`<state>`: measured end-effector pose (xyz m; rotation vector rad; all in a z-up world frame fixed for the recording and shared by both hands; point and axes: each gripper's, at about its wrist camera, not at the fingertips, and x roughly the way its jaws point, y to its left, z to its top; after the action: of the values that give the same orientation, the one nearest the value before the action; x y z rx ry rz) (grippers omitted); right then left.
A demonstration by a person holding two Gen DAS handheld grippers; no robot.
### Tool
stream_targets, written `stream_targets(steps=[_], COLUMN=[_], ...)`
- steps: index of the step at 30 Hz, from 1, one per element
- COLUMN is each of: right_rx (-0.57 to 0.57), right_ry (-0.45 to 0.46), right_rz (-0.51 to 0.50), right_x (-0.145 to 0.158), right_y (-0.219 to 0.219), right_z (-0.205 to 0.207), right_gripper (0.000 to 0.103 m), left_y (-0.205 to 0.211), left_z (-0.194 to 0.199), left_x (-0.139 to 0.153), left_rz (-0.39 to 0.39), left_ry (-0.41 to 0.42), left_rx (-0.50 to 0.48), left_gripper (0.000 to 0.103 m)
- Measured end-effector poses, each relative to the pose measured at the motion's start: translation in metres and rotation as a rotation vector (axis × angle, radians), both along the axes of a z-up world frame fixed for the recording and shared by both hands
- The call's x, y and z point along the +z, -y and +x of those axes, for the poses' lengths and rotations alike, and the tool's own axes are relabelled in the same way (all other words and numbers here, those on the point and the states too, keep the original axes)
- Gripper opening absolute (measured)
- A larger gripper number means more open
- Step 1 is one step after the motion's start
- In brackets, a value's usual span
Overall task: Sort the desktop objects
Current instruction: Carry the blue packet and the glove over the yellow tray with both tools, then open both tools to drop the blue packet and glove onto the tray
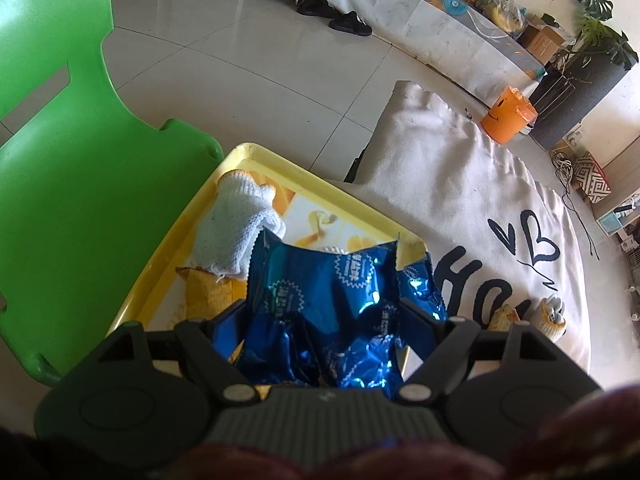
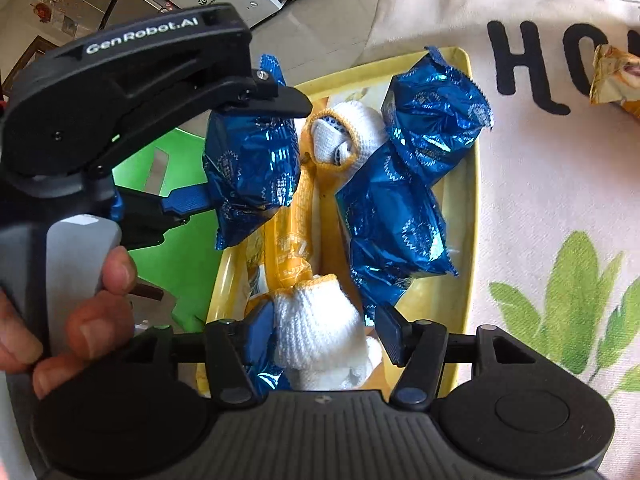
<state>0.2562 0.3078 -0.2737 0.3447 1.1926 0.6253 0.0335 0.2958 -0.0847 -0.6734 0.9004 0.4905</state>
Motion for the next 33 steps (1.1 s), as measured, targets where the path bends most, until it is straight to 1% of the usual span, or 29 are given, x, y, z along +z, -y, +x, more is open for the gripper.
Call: stream_targets(steps=[1,3,7,9,12,22,25,31,33], right_rx=[-0.004,-0.006,-0.05,-0.071,-0.092,-0.135,-0.155,-0.201,-0.221], right_ry=[0.002,-0.003,0.005,0.003,-0.007,-0.005,-0.009,0.002,0.002], right_rz=[0.006,0.016,0.049,0.069,0.091,0.071,0.059,0.03,0.018], right_x=[0.003,0.007,0.013,0.016,0.018,0.025,0.027,0.031,0.033], right_y=[0.004,0.011,0.027,0.033,0.035,0.047,0.055,0.074,0.082], right_z=[0.001,0.003,0.004,0.007,0.013,0.017,0.016,0.018,0.018], right_gripper=[0.058,0.058,0.061,0.061,0.061,0.061,0.062,0.063,0.065], left_y=[0.0,0.0,0.001,0.002,0.001,0.004,0.009,0.023,0.029], left_z=[0.0,0.0,0.001,0.0,-0.001,-0.001,0.001,0.005,0.007], left_x=[0.001,0.001,0.001,0.003,0.005,0.012,0.015,0.018,0.02], left_rz=[0.006,0.015,0.03,0.05,0.069,0.089,0.094,0.077,0.079], left_ry=[-0.001,-0.002,-0.018,-0.018,-0.019,-0.009,-0.011,-0.014,-0.012], left_rx=[0.0,0.012,0.037,0.053,0.077,0.088,0.073,0.048,0.038], left_gripper=[0.08,0.086,0.092,0.099,0.102,0.102,0.102,0.102,0.102])
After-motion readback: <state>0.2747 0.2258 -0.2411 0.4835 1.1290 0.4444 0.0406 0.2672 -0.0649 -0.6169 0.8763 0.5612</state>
